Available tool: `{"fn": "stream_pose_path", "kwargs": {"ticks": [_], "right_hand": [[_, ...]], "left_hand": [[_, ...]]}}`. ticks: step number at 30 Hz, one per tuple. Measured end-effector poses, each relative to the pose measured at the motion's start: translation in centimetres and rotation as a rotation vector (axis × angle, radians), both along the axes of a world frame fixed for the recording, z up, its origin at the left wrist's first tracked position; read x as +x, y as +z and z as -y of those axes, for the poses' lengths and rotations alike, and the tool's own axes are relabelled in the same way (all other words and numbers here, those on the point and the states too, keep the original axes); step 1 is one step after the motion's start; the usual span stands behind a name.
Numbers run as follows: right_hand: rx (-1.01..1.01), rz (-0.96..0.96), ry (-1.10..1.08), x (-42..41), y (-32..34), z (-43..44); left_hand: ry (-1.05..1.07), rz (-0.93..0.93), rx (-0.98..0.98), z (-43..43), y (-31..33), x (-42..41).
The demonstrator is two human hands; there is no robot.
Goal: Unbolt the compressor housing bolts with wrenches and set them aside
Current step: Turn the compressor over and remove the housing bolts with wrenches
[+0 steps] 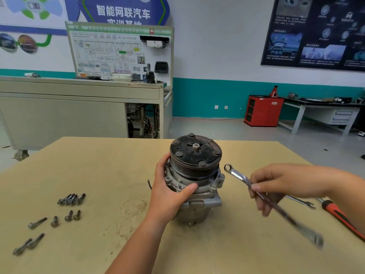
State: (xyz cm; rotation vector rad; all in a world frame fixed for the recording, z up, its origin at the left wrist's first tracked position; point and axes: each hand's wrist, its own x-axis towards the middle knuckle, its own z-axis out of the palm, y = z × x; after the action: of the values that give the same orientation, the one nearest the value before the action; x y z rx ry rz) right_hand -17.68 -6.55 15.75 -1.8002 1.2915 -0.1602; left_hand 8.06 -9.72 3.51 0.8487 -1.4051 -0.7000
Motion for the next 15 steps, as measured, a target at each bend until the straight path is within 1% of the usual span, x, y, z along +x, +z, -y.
{"fn": "stream_pose_path", "kwargs": {"ticks": [2,4,7,9,11,13,15], "right_hand": [[0.055,0.251,-0.094,1.4,-2.5,-1.6],[0.095,0.452,-0.193,4.1,-4.8,-3.9],[0.057,0.738,-0.409,8.2,-7.8,-6.2],[0.001,0.883,-0.567,10.5,-9.5,-6.8],[-0.026,1.005,-0.666,12.3,-10.3,-6.9],[-0.035,1.115,-0.713,13.7,-10.1,-6.6],[-0.041,1.185,-0.684,14.6,-9.4,-6.3]], "left_hand": [[-0.001,-0.006,-0.004,0.0,-0.1,-0.2],[0.0,-0.018,-0.016,0.1,-0.1,-0.2],[-0.001,-0.036,-0.025,0.1,0.0,-0.2],[-0.01,-0.044,-0.03,0.0,0.0,-0.2],[-0.015,-0.048,-0.028,-0.1,0.1,-0.2],[-0.018,-0.05,-0.029,-0.2,0.2,-0.2],[-0.024,-0.055,-0.028,-0.3,0.4,-0.3]]}}
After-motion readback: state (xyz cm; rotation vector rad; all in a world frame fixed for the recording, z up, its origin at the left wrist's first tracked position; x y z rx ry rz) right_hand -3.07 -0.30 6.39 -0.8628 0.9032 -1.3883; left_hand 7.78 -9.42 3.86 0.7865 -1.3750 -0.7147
